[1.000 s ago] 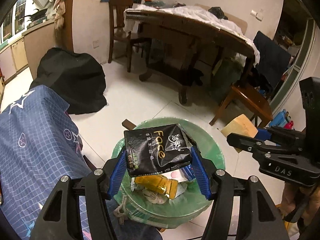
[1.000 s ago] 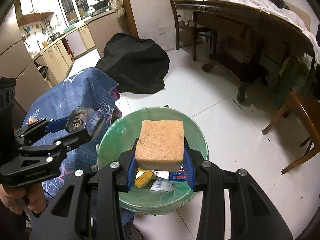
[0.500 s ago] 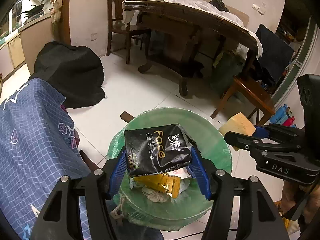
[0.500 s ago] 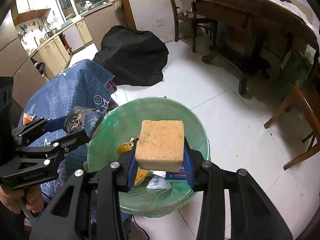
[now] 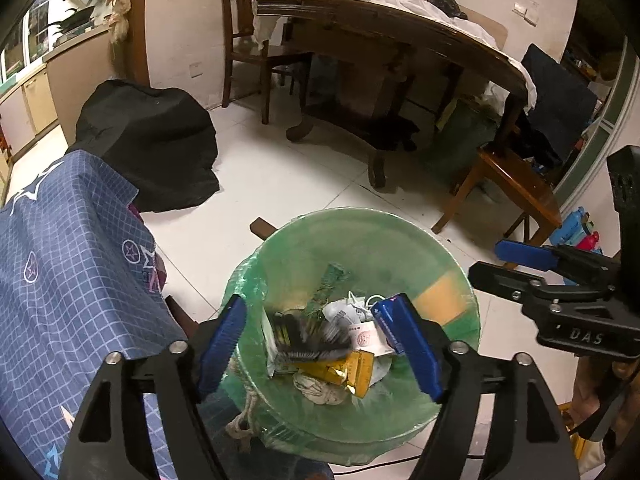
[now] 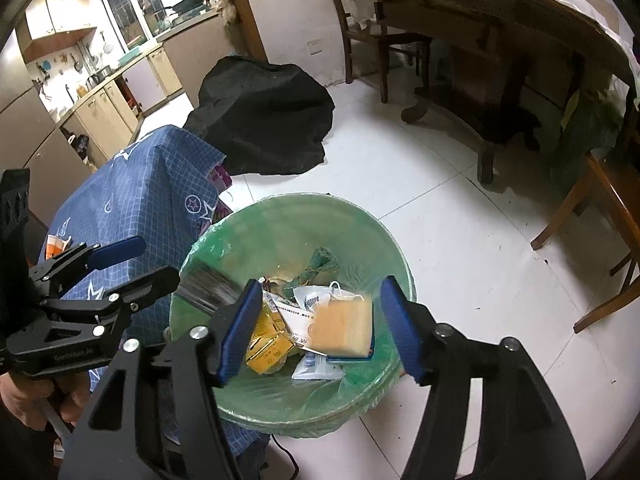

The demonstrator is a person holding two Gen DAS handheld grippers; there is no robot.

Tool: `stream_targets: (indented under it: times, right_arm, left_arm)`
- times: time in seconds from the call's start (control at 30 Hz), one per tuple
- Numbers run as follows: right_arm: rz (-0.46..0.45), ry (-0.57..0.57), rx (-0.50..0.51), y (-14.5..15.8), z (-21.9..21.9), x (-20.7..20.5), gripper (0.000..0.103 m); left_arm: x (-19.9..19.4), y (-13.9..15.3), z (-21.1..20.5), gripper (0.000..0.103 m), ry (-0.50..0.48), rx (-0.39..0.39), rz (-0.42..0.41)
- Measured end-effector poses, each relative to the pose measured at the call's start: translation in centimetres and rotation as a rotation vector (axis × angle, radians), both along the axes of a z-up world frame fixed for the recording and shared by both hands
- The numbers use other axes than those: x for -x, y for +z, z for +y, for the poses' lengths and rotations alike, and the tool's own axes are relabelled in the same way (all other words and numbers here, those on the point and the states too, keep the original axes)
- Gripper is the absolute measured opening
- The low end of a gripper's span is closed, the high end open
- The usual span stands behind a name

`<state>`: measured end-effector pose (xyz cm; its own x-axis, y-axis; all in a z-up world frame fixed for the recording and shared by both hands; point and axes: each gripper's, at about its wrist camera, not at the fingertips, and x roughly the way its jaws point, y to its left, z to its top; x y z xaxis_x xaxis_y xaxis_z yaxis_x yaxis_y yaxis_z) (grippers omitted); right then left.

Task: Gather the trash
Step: 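Move both open tools back toward the table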

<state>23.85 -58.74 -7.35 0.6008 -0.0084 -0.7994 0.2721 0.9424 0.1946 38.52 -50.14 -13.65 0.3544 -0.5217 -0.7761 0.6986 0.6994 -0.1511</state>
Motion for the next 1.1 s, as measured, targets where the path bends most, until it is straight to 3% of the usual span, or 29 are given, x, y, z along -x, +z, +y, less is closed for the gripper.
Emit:
stream_targets:
  times: [0.47, 0.63, 0.83, 1.1]
  right_arm:
    - [-0.022, -0.008, 0.021, 0.5, 0.3, 0.8, 0.060]
    - [-0.089, 0.005, 0.056, 1.9, 2.4, 2.3, 0.065]
    - [-0.207, 0.044, 0.111, 3.8, 6.6, 5.2, 0.077]
    - [-0.304, 0.144, 0.120, 4.1, 14.0, 6.7, 0.084]
  left_arm:
    - [0.2, -0.7, 0.7, 0.077, 0.006, -0.004, 0.000]
    - [1.2, 0.0, 2.6, 0.077, 0.015, -0.002, -0.023]
    - [3.2, 2.1, 8.2, 0.077, 0.059, -0.010, -0.127]
    - [5.7, 4.7, 18.3, 0.082, 0.191, 0.021, -0.226]
